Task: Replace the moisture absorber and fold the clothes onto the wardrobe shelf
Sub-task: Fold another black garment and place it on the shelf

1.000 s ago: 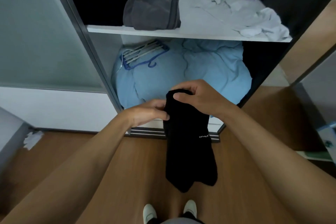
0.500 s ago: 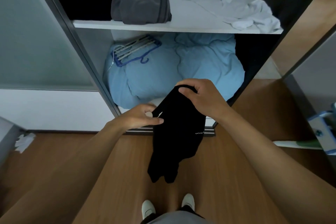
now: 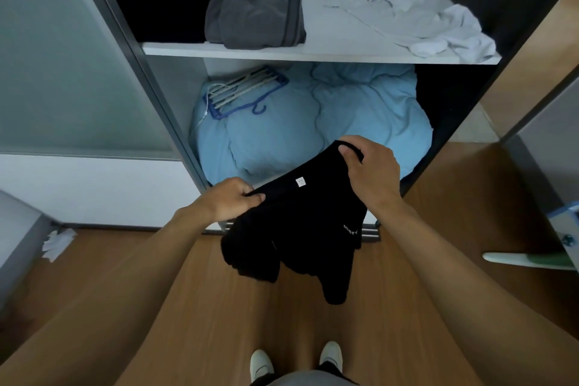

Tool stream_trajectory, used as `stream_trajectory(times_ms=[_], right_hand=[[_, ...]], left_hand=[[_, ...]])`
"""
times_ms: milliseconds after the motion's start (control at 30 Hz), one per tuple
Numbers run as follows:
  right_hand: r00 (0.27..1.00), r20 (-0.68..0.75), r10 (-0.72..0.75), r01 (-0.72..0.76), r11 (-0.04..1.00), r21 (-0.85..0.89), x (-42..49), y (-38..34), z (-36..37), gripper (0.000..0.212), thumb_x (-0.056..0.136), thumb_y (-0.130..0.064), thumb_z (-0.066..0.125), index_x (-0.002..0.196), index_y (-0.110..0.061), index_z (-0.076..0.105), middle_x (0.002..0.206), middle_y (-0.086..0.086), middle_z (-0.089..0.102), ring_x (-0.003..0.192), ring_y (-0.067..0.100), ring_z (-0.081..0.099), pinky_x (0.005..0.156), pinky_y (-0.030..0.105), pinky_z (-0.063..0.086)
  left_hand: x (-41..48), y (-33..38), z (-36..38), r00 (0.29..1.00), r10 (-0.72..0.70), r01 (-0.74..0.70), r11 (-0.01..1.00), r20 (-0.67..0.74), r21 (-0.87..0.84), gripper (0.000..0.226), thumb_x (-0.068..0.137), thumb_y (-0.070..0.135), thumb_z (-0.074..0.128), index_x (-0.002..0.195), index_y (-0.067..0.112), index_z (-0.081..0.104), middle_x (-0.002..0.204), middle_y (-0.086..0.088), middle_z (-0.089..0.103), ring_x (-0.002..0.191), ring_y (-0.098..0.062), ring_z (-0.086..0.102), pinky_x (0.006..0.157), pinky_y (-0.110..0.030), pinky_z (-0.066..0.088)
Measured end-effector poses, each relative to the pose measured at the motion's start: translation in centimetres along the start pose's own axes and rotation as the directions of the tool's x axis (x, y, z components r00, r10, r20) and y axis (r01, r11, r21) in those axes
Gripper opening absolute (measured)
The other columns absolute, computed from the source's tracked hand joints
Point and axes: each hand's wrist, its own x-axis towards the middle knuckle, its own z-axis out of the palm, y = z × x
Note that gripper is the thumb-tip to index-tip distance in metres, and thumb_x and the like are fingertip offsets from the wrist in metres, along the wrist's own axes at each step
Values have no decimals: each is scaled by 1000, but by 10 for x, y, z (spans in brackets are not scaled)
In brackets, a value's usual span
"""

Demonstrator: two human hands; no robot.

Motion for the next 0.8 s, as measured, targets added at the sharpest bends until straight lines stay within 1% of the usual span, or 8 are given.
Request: stream_trajectory(times_ms=[100,167,267,367,433,533,633,800], right_hand=[[998,-39,48,-46,998,40,-3,-1,4,24,100,-33,54,118,-30,69,116,-5,72,109,18,64,96,38,49],[990,-36,135,-130,985,111,0,1,6,23,97,-32,58,115,-28,72,114,-5,72,108,17,64,98,40,50],[963,70,260,-269,920,285,1,2,12,16,93,-24,65,102,-17,76,99,-1,76,97,17,69,95,43,53],[955,139,264,-297,871,392,-10,-3,24,9,90,-17,69,93,-12,77,90,4,77,90,19,72,92,44,55],[959,166,228,-279,857,433,-18,-7,30,6,89,-15,70,90,-15,76,89,1,77,87,14,73,89,38,57],[960,233,157,-252,848,466,-27,-13,37,13,89,-12,70,100,-10,75,90,1,77,84,8,73,82,28,58],[953,291,85,-223,846,484,-35,-17,41,21,90,-6,66,110,-11,73,93,-4,76,82,-1,70,75,14,54],[954,290,74,-215,843,494,-39,-13,42,21,94,-5,60,107,-15,73,91,-13,74,84,-5,69,74,8,50]], left_hand=[[-6,13,6,998,-49,58,962,41,-265,64,97,53,54,80,-8,65,70,-10,65,66,-22,65,68,-25,53],[-12,27,9,997,-53,68,903,48,-424,68,96,62,47,86,0,73,79,-8,76,72,-21,72,65,-17,52],[-17,49,12,998,-40,59,769,45,-637,64,95,62,45,104,6,74,93,-13,77,82,-23,73,68,-23,57],[-18,67,17,997,-27,66,741,69,-668,58,94,56,53,110,3,71,96,-16,77,87,-27,73,79,-31,60],[-19,74,19,998,-12,54,749,69,-660,45,94,45,62,109,4,71,95,-14,77,90,-27,74,83,-34,60],[-21,78,18,998,-37,61,697,49,-714,29,92,29,70,108,4,71,93,-14,77,89,-28,74,72,-26,60],[-19,82,14,996,-73,89,645,54,-759,26,95,21,64,106,-1,68,86,-22,76,79,-25,76,65,-25,60],[-20,91,13,995,-65,104,713,82,-693,30,100,21,52,97,-4,67,81,-21,76,77,-26,76,73,-31,62]])
